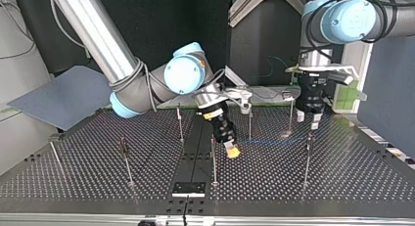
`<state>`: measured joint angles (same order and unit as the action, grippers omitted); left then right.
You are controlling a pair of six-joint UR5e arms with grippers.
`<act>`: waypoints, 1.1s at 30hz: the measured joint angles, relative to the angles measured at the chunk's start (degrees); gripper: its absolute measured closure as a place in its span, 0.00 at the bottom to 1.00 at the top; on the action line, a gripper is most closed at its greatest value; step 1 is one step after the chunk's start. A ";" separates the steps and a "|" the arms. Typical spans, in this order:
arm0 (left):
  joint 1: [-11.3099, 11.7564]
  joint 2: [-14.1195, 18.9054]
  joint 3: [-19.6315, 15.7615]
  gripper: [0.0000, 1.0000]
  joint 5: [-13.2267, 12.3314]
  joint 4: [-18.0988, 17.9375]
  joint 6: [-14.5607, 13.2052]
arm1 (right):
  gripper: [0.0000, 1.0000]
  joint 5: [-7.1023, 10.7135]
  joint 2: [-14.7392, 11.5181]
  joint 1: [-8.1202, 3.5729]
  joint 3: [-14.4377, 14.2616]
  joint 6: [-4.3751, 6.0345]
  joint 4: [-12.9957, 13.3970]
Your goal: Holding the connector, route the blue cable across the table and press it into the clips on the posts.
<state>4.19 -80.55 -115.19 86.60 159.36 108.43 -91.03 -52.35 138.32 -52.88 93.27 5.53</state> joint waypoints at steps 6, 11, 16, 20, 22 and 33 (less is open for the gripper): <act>-0.97 -0.80 1.99 0.00 -1.67 -0.07 -1.93 | 1.00 0.06 0.00 -0.02 0.22 0.00 -0.01; -1.61 -1.06 4.27 0.00 -1.98 0.03 -2.16 | 1.00 0.13 0.00 -0.03 0.47 0.00 -0.06; -2.20 -2.55 6.82 0.00 -2.76 0.83 -2.10 | 1.00 0.14 0.00 -0.03 0.73 0.00 -0.08; -2.65 -4.47 8.28 0.00 -3.38 1.33 -2.33 | 1.00 0.14 0.00 -0.03 1.18 0.00 -0.27; -2.77 -5.32 8.80 0.00 -3.35 1.28 -2.39 | 1.00 0.14 0.00 -0.03 1.37 0.00 -0.41; -4.00 -10.72 13.04 0.00 -1.20 1.05 -3.27 | 1.00 0.17 0.00 -0.03 1.66 0.12 -0.69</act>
<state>0.19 -91.26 -102.15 85.39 160.41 105.16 -90.86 -52.35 138.30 -51.22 93.39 4.84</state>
